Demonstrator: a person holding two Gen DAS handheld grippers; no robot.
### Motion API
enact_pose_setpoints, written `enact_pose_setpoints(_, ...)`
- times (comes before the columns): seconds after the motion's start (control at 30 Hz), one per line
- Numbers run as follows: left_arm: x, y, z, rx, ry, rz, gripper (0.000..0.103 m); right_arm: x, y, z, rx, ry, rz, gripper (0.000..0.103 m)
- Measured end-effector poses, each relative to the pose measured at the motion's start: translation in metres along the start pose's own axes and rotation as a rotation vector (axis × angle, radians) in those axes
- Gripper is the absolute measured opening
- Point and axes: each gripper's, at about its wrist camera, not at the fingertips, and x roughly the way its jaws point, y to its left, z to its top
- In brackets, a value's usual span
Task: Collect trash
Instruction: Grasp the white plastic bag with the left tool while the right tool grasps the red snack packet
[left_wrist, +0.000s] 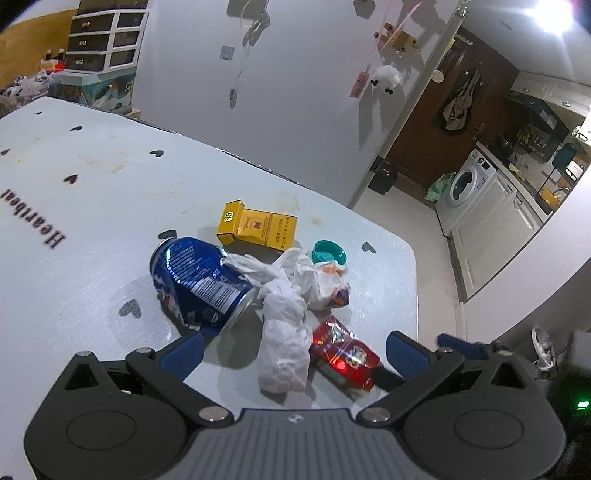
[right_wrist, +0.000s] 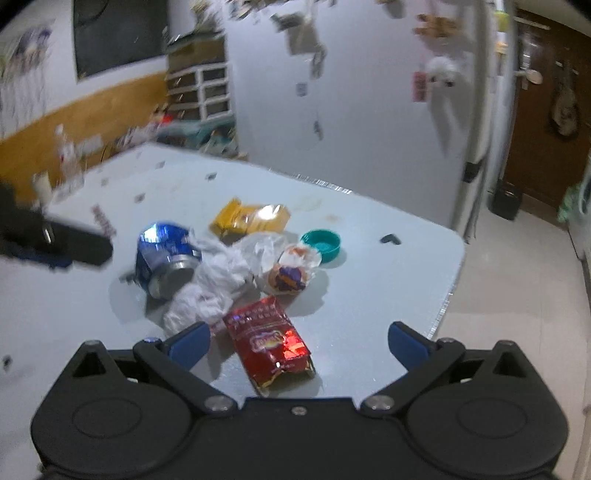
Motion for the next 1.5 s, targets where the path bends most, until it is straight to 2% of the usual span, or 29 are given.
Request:
enact_pose_setpoints(0.17, 0.018, 0.005, 0.011, -0.017, 0.012, -0.036, 0.103, 0.038, -0.001, 0.000, -0.040, 0.061, 0.023, 0.103)
enact_pose_setpoints(0.27, 0.029, 0.006, 0.017, -0.004, 0.026, -0.064, 0.101, 0.056, 0.001, 0.000, -0.095, 0.113, 0.074, 0.103)
enact_pose_setpoints(0.3, 0.033, 0.006, 0.019, -0.001, 0.032, -0.067, 0.099, 0.061, 0.002, -0.001, -0.111, 0.130, 0.085, 0.103)
enact_pose_setpoints(0.33, 0.038, 0.007, 0.020, -0.001, 0.040, -0.073, 0.092, 0.066, 0.003, -0.001, -0.123, 0.150, 0.097, 0.103)
enact_pose_setpoints(0.37, 0.042, 0.007, 0.021, -0.002, 0.050, -0.079, 0.087, 0.070, 0.004, -0.001, -0.130, 0.166, 0.103, 0.099)
enact_pose_setpoints(0.4, 0.047, 0.007, 0.022, -0.004, 0.061, -0.085, 0.085, 0.074, 0.005, -0.001, -0.138, 0.182, 0.107, 0.091)
enact_pose_setpoints(0.47, 0.056, 0.007, 0.023, 0.001, 0.078, -0.094, 0.080, 0.080, 0.009, -0.001, -0.148, 0.201, 0.121, 0.080)
enact_pose_setpoints(0.57, 0.070, 0.006, 0.023, 0.018, 0.098, -0.092, 0.075, 0.083, 0.014, -0.001, -0.165, 0.193, 0.120, 0.073)
enact_pose_setpoints(0.7, 0.088, 0.003, 0.021, 0.046, 0.130, -0.051, 0.069, 0.079, 0.018, -0.002, -0.172, 0.182, 0.130, 0.061)
enact_pose_setpoints(0.93, 0.114, 0.005, 0.017, 0.041, 0.192, -0.019, 0.066, 0.071, 0.026, -0.006, -0.152, 0.197, 0.107, 0.059)
enact_pose_setpoints(1.07, 0.123, 0.006, 0.013, 0.023, 0.213, -0.012, 0.054, 0.063, 0.029, -0.011, -0.122, 0.205, 0.079, 0.058)
enact_pose_setpoints(1.2, 0.129, 0.007, 0.008, 0.010, 0.242, -0.002, 0.047, 0.056, 0.031, -0.016, -0.098, 0.230, 0.058, 0.058)
enact_pose_setpoints(1.27, 0.129, 0.006, 0.004, 0.011, 0.249, 0.007, 0.042, 0.052, 0.033, -0.019, -0.096, 0.241, 0.056, 0.058)
enact_pose_setpoints(1.5, 0.115, 0.008, -0.012, 0.020, 0.243, 0.005, 0.038, 0.039, 0.034, -0.027, -0.081, 0.262, 0.037, 0.058)
